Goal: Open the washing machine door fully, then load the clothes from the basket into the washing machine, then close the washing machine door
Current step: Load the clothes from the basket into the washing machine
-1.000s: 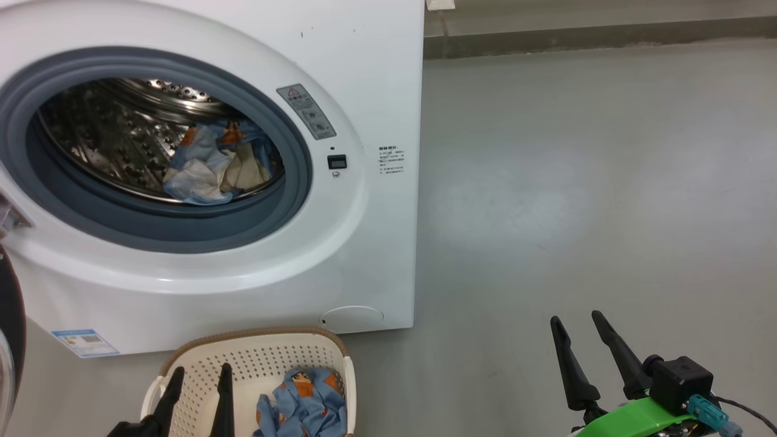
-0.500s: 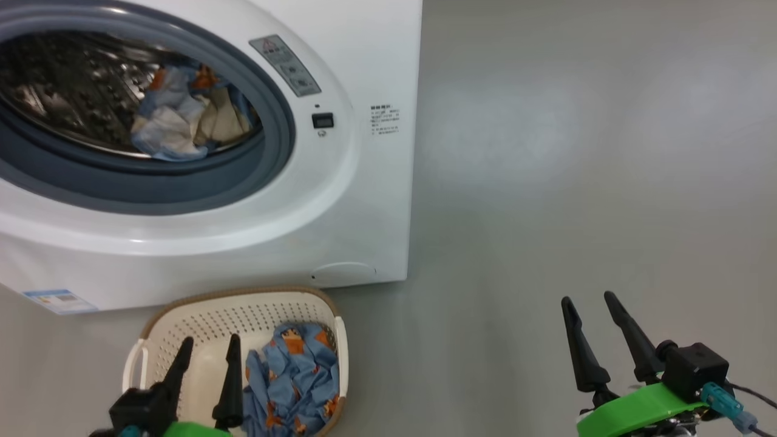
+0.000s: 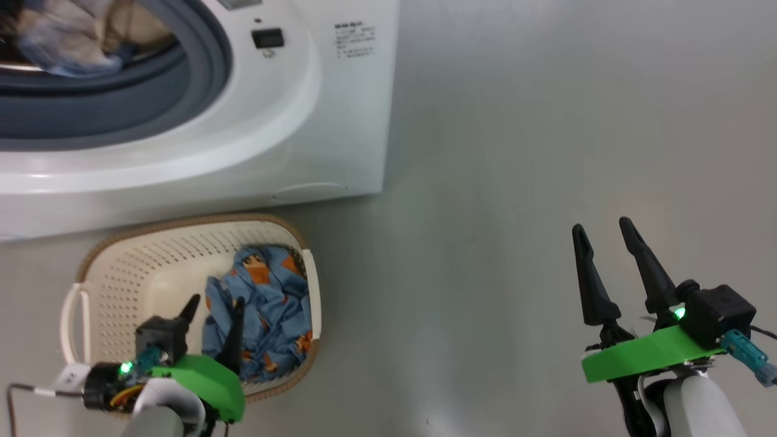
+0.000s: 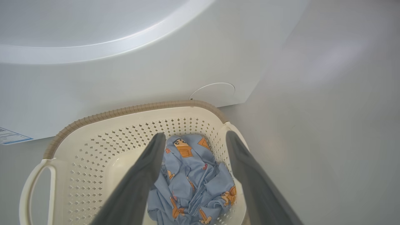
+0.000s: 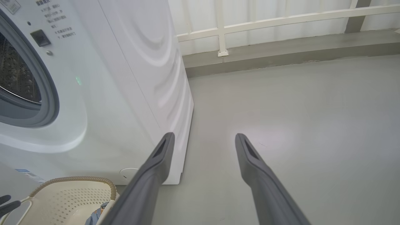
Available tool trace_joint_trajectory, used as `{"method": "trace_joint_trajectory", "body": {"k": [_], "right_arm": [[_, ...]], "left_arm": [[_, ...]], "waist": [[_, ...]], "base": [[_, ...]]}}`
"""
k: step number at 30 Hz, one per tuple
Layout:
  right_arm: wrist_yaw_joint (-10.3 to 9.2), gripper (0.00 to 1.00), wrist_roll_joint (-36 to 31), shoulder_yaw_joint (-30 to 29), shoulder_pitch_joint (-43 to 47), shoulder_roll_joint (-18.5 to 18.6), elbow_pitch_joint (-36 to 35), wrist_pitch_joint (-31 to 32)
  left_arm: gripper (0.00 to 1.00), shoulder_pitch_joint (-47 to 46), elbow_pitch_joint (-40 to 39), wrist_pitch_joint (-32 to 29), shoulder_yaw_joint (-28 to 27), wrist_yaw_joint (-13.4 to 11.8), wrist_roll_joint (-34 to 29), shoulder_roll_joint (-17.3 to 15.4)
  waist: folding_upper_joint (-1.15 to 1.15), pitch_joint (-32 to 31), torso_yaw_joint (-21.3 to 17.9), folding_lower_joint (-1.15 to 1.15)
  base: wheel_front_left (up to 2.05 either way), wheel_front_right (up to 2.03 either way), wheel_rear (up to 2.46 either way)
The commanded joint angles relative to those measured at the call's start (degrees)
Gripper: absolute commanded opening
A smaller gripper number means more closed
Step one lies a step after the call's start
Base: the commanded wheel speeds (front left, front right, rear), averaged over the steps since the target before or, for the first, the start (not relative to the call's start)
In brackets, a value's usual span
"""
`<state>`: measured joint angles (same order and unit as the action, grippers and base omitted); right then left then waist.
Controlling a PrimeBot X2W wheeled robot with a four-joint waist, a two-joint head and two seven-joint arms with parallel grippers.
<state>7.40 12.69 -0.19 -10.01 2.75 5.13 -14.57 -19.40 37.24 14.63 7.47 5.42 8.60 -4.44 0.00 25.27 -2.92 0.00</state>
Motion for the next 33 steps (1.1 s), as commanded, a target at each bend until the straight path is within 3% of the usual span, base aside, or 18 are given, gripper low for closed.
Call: {"method": "trace_joint_trajectory", "body": {"k": [1, 9, 18, 26, 33], "right_arm": [[0.09, 1.0, 0.04, 1.66, -0.93, 0.12, -1.68, -0.43], [0.09, 1.0, 1.28, 2.99, -3.32, 0.12, -2.83, -0.43], [0.09, 1.0, 2.93, 4.17, -5.02, 0.12, -4.14, -0.43], [0.09, 1.0, 4.0, 5.28, -5.97, 0.12, -5.4, -0.43], [0.09, 1.0, 3.6, 4.59, -5.28, 0.12, -6.15, -0.43]], "left_arm": [[1.0, -2.02, 1.12, 0.37, -1.47, 0.36, -0.28, -2.06], [1.0, -11.7, 14.8, -0.13, 0.3, 0.92, -2.4, -6.71], [1.0, -21.32, 26.78, -5.5, 3.96, 1.11, -5.73, -10.5], [1.0, -27.75, 33.26, -9.35, 3.69, 1.08, -4.69, -12.51], [1.0, -30.32, 35.56, -12.83, 2.62, 0.54, -2.64, -12.79]], "waist": [[0.0, 7.88, -3.85, 0.0], [0.0, 14.28, -7.08, 0.0], [0.0, 21.01, -11.49, 0.0], [0.0, 25.79, -14.24, 0.0], [0.0, 27.27, -14.08, 0.0]], "base": [[0.0, 0.0, 0.0], [0.0, 0.0, 0.0], [0.0, 0.0, 0.0], [0.0, 0.0, 0.0], [0.0, 0.0, 0.0]]}}
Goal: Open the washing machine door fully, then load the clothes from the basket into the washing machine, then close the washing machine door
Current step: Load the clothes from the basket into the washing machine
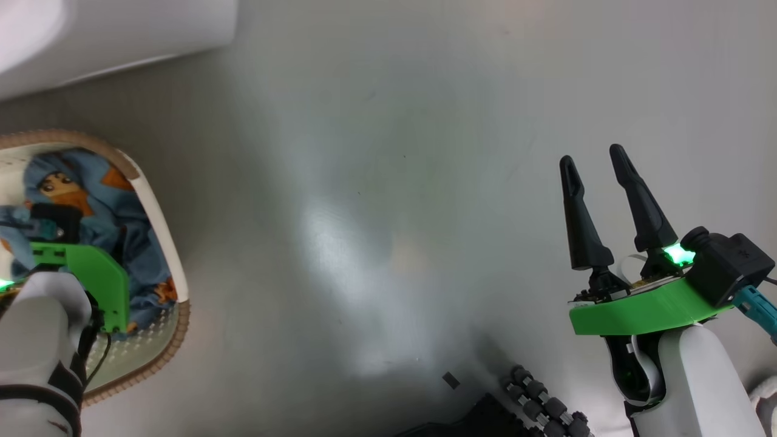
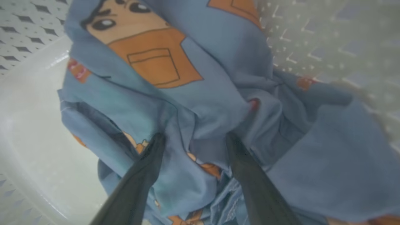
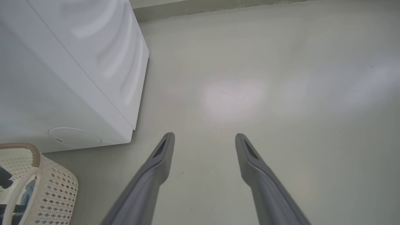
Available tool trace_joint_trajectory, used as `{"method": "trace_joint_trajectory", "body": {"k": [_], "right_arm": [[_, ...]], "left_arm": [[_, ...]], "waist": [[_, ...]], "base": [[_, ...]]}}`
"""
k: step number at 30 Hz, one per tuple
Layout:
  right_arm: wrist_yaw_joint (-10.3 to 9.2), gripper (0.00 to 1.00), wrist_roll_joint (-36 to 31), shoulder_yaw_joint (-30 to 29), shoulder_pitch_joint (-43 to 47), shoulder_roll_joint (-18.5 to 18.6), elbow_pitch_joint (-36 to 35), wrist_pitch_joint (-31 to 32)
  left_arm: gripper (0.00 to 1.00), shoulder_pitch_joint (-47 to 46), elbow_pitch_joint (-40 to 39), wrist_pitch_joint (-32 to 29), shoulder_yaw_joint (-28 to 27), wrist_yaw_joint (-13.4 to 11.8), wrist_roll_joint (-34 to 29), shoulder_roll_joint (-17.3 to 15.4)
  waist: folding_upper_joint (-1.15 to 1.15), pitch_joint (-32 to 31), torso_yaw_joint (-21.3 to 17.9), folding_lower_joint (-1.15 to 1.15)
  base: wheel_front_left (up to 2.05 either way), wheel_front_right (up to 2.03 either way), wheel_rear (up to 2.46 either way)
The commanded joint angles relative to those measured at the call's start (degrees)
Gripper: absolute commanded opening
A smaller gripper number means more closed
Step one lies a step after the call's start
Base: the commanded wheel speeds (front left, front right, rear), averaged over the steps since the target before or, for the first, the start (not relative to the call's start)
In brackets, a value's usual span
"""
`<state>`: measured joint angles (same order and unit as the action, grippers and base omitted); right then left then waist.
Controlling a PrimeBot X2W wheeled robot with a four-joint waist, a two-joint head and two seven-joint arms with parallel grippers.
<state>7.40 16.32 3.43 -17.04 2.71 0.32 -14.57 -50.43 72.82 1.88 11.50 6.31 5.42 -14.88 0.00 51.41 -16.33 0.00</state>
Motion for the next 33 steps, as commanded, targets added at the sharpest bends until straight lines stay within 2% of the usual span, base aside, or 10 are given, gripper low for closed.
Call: {"method": "trace_joint_trajectory", "body": {"k": [1, 10, 11, 12, 13, 22, 26, 33], "right_arm": [[0.09, 1.0, -0.29, 0.89, 1.85, 0.17, -1.44, -0.43], [0.09, 1.0, -1.81, 0.93, 2.06, 0.17, -2.37, -0.43], [0.09, 1.0, -1.89, 0.99, 2.02, 0.17, -2.43, -0.43], [0.09, 1.0, -1.95, 1.07, 1.98, 0.17, -2.49, -0.43], [0.09, 1.0, -1.98, 1.14, 1.94, 0.17, -2.52, -0.43], [0.09, 1.0, -1.97, 1.88, 0.93, 0.17, -2.1, -0.43], [0.09, 1.0, -1.44, 2.61, -0.19, 0.17, -1.74, -0.43], [0.09, 1.0, -1.13, 2.71, -1.47, 0.17, -0.02, -0.43]], "left_arm": [[1.0, 0.43, 0.12, -0.4, -1.65, -0.47, 0.91, -2.25], [1.0, -1.64, 0.81, -2.21, -2.93, -3.33, 3.23, -1.12], [0.78, -1.7, 0.85, -2.39, -2.86, -3.41, 3.31, -1.02], [0.33, -1.75, 0.89, -2.44, -2.81, -3.41, 3.42, -0.94], [0.0, -1.8, 0.91, -2.14, -2.74, -3.33, 3.51, -0.87], [0.0, -0.73, 1.05, -2.15, -2.32, -2.72, 4.39, -0.68], [0.0, 0.21, 1.08, -0.35, -2.2, -2.02, 4.88, -1.38], [0.0, 4.27, 1.11, 3.04, -2.34, -1.15, 6.29, -1.07]], "waist": [[0.0, 1.31, -0.58, 0.0], [0.0, 2.33, 0.3, 0.0], [0.0, 2.32, 0.33, 0.0], [0.0, 2.29, 0.36, 0.0], [0.0, 2.25, 0.38, 0.0], [0.0, 0.92, 0.12, 0.0], [0.0, -0.28, -0.11, 0.0], [0.0, -5.53, 1.35, 0.0]], "base": [[0.0, 0.0, 0.0], [0.0, 0.0, 0.0], [0.0, 0.0, 0.0], [0.0, 0.0, 0.0], [0.0, 0.0, 0.0], [0.0, 0.0, 0.0], [0.0, 0.0, 0.0], [0.0, 0.0, 0.0]]}}
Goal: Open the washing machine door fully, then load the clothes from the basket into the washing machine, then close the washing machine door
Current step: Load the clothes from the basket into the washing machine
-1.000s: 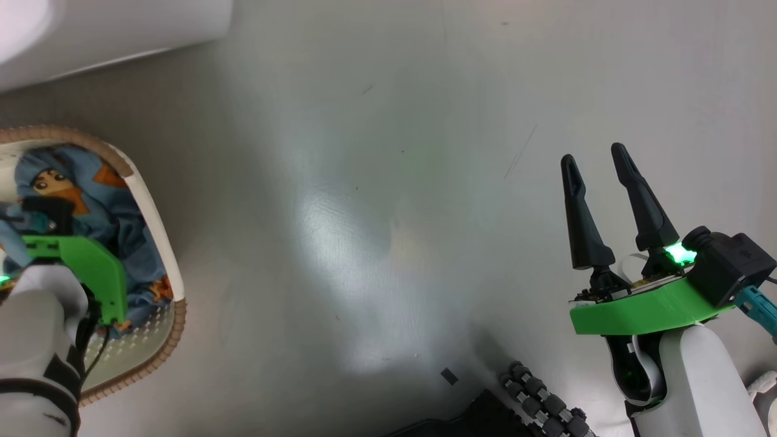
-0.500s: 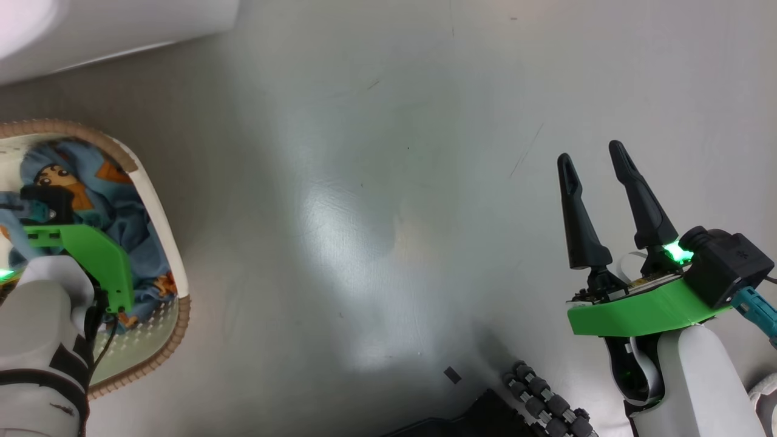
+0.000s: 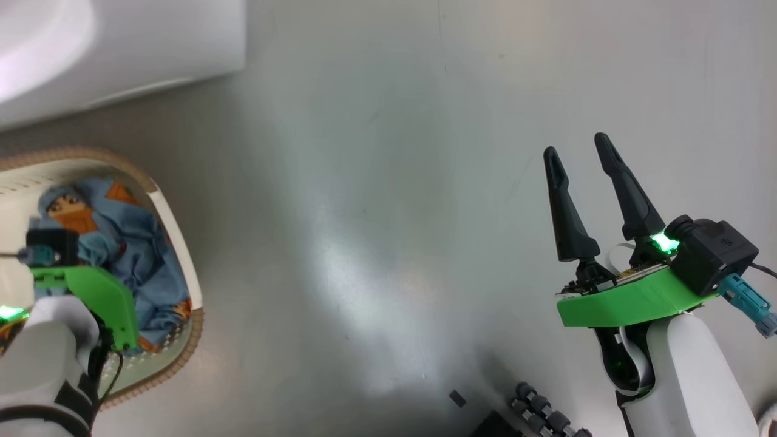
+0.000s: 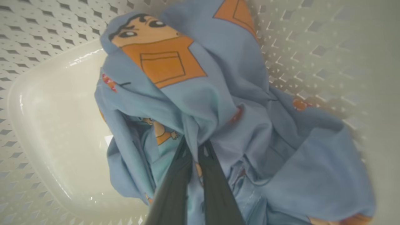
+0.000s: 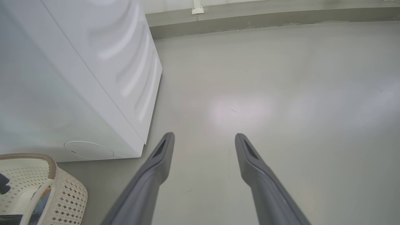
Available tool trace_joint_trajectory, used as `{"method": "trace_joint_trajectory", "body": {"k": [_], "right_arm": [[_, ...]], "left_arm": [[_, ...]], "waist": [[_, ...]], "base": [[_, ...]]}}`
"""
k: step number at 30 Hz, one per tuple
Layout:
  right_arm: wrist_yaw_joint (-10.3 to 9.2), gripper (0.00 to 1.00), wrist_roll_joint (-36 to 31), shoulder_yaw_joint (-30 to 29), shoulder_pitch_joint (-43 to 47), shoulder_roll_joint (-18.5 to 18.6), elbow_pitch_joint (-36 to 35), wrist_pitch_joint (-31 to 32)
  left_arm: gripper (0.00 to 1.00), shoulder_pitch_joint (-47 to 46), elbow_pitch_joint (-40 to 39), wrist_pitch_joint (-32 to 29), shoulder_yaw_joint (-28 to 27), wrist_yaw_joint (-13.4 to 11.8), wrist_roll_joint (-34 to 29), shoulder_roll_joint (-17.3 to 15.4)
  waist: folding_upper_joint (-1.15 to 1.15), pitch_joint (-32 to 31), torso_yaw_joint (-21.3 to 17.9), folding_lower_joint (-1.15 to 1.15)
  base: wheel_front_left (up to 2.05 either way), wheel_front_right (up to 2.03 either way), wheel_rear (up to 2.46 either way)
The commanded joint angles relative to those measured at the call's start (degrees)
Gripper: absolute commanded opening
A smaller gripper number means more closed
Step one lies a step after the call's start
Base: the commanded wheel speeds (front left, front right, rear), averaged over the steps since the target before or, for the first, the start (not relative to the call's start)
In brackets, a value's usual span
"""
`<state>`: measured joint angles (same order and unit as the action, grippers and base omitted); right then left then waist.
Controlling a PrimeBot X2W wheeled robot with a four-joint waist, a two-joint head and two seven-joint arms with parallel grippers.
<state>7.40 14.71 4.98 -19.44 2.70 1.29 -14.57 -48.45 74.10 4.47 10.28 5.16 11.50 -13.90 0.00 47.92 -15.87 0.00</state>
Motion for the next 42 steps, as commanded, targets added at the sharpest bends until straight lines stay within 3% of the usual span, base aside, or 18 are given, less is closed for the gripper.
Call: {"method": "trace_joint_trajectory", "body": {"k": [1, 18, 28, 42], "right_arm": [[0.09, 1.0, 0.57, 1.17, 0.86, 0.18, -0.8, -0.43], [0.09, 1.0, -1.68, -0.14, 2.49, 0.18, 2.52, -0.43], [0.09, 1.0, -3.38, -1.29, 4.57, 0.18, 4.48, -0.43], [0.09, 1.0, -2.77, -1.35, 7.31, 0.18, 6.3, -0.43]], "left_arm": [[0.0, 2.77, -0.16, 1.11, -1.02, 0.09, 0.27, -2.08], [0.0, 11.17, -2.44, 10.31, -0.76, 0.67, 2.35, 0.29], [0.0, 21.48, -25.71, 10.52, -6.44, -0.57, 3.41, 2.25], [0.0, 32.45, -43.3, 10.53, -13.69, 0.26, 3.2, 6.17]], "waist": [[0.0, -2.75, 1.21, 0.0], [0.0, -16.05, 7.11, 0.0], [0.0, -23.77, 11.94, 0.0], [0.0, -31.4, 14.07, 0.0]], "base": [[0.0, 0.0, 0.0], [0.0, 0.0, 0.0], [0.0, 0.0, 0.0], [0.0, 0.0, 0.0]]}}
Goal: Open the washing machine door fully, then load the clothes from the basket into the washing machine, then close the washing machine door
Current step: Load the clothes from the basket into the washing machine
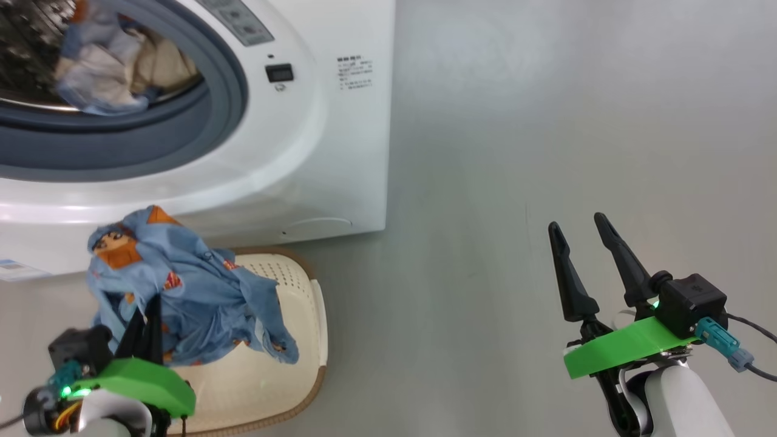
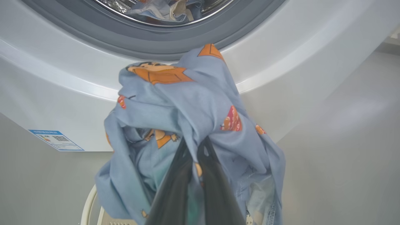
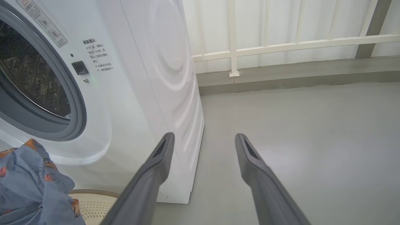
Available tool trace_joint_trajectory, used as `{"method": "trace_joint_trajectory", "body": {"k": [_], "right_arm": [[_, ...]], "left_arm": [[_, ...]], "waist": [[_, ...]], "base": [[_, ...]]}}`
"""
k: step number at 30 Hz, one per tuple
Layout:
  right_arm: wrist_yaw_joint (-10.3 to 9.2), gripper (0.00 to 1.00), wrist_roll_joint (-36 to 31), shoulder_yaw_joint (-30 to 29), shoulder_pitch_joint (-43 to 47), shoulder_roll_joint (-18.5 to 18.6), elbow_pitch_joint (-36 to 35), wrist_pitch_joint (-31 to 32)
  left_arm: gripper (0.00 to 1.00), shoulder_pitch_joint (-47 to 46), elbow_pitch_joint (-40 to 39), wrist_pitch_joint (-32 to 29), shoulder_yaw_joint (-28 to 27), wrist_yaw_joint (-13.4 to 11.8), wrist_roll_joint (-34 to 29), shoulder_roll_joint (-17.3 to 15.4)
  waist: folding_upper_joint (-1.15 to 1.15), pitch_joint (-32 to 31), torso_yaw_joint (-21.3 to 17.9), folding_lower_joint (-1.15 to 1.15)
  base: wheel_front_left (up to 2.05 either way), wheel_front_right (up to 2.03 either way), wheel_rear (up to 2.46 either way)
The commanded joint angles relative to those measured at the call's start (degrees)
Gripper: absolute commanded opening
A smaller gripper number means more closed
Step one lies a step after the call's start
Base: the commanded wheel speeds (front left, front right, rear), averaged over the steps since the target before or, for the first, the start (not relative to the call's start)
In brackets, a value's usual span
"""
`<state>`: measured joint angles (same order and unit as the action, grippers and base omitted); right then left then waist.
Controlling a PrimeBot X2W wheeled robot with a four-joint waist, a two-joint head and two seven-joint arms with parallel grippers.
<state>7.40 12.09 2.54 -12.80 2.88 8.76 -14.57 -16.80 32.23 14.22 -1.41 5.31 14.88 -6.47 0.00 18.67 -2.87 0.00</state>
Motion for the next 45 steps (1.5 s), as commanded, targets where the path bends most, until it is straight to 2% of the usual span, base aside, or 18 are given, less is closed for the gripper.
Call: {"method": "trace_joint_trajectory", "body": {"k": [1, 15, 25, 36, 45], "right_arm": [[0.09, 1.0, -0.06, 1.05, 0.9, -0.01, -1.14, -0.43], [0.09, 1.0, 1.08, 0.96, 4.01, -0.01, -0.16, -0.43], [0.09, 1.0, 1.64, 1.02, 5.02, -0.01, -0.05, -0.43], [0.09, 1.0, 1.56, 1.18, 4.78, -0.01, -0.19, -0.43], [0.09, 1.0, 0.65, 1.62, 3.55, -0.01, -0.67, -0.43]], "left_arm": [[0.0, 1.53, -2.29, 0.77, -2.42, 0.23, -0.16, -0.94], [0.0, 10.41, -12.18, 0.77, -4.14, 1.32, -1.35, 2.49], [0.0, 13.01, -15.94, 0.77, -4.27, 1.59, -1.41, 3.34], [0.0, 12.31, -18.36, 0.78, -5.0, 1.81, -1.88, 3.5], [0.0, 5.57, -19.21, 0.78, -6.49, 2.05, -1.52, 2.51]], "waist": [[0.0, -2.65, 1.08, 0.0], [0.0, -9.25, 1.12, 0.0], [0.0, -10.79, 1.53, 0.0], [0.0, -9.83, 1.59, 0.0], [0.0, -4.94, 1.15, 0.0]], "base": [[0.0, 0.0, 0.0], [0.0, 0.0, 0.0], [0.0, 0.0, 0.0], [0.0, 0.0, 0.0], [0.0, 0.0, 0.0]]}}
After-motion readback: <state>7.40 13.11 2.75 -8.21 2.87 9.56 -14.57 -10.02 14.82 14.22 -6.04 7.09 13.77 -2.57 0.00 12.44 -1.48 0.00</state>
